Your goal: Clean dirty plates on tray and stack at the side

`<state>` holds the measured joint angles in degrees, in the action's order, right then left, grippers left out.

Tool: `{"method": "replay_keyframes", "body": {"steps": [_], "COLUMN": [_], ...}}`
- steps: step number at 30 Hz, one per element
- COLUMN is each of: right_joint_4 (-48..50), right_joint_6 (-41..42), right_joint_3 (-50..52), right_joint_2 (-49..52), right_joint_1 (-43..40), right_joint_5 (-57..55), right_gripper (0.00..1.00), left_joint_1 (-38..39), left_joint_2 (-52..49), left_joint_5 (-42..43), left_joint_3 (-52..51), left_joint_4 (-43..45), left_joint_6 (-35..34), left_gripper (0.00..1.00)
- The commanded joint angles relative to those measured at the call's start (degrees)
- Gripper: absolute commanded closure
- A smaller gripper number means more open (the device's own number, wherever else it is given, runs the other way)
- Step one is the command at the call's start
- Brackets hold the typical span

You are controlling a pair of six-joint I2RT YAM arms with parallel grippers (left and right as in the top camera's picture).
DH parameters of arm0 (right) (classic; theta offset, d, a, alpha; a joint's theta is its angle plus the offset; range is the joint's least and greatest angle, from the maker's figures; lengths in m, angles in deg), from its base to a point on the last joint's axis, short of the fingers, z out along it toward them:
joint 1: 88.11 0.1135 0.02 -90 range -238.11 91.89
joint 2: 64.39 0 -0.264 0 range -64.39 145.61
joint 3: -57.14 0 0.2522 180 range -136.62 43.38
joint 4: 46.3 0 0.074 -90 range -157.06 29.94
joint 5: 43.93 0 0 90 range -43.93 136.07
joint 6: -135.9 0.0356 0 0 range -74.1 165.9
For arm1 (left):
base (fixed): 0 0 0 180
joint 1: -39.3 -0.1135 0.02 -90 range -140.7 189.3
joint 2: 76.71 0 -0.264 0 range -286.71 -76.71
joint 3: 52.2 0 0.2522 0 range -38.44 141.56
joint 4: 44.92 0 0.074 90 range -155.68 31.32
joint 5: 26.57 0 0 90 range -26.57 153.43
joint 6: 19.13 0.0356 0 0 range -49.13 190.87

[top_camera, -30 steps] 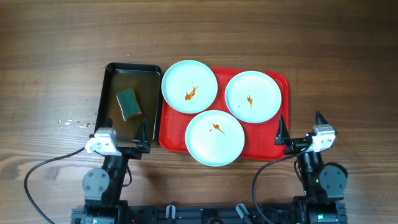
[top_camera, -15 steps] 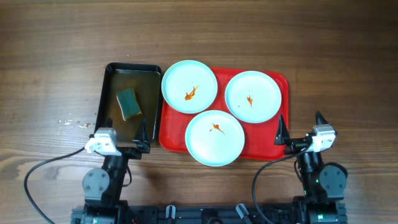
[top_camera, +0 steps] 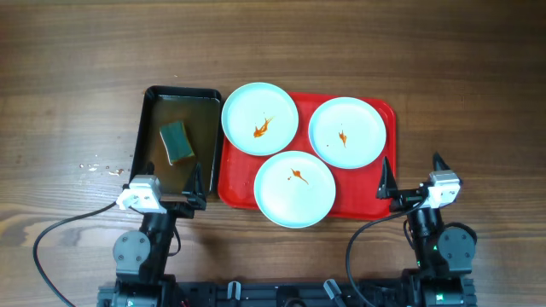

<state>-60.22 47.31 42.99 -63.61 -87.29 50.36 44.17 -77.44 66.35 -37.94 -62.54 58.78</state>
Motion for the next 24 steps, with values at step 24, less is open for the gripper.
{"method": "replay_keyframes", "body": {"steps": [24], "right_joint_4": [-42.47], "right_joint_6": [13.73], "right_joint_3": [-44.41], "right_joint_2": [51.41], "right_joint_1": [0.98], "right_joint_5": [21.11], "right_gripper": [0.0], "left_joint_1": [-0.22], "left_joint_2": [-53.0], "left_joint_5": [-3.89], "left_joint_3": [46.47], "left_joint_4": [-34.88], "left_joint_6": [0.48], "left_gripper": [0.0]}}
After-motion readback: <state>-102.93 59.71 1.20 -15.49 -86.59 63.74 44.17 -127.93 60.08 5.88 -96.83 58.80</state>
